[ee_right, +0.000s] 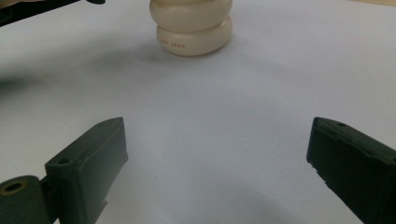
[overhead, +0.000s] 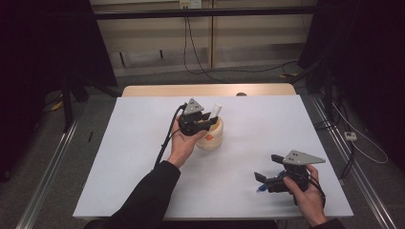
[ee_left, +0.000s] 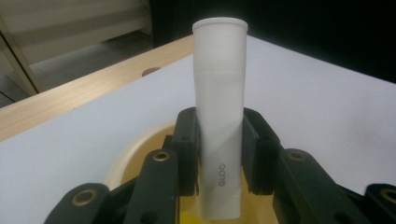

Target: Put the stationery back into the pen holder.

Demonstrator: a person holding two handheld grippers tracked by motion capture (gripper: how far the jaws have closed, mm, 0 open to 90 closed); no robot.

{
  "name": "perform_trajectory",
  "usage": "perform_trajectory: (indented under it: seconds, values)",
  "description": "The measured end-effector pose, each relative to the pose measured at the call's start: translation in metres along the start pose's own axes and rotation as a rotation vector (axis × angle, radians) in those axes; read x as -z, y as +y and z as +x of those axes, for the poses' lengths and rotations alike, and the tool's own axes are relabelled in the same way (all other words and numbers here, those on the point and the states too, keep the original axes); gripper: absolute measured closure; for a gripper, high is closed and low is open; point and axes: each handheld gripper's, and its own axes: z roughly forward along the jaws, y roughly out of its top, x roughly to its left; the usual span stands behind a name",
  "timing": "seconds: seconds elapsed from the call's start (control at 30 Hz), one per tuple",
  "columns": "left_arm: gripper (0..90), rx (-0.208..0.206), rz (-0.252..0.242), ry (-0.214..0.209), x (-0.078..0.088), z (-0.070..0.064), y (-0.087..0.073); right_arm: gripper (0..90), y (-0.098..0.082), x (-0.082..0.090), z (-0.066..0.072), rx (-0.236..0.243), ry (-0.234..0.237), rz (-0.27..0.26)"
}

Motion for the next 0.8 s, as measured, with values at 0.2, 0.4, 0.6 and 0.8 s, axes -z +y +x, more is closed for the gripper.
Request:
perform_trajectory:
  seconds: [0.2,0.4,0.6,0.8]
  values:
    - [70.1,0.011,0.001,-0.003,-0.002,0.001,-0.006,4.9,0.000,-0.001,0.000,0.001,0.001,0.005]
    - [69.8,-0.010,0.000,0.002,-0.002,-0.002,-0.006,4.8,0.000,-0.001,0.000,0.004,0.002,0.006]
    - [45.6,-0.008,-0.044,0.025,0.010,-0.005,0.000,4.9,0.000,-0.001,0.001,0.004,0.006,0.009]
    - [30.0,0.007,-0.075,0.034,0.027,-0.005,0.007,4.9,0.000,-0.001,0.001,0.001,0.007,0.010]
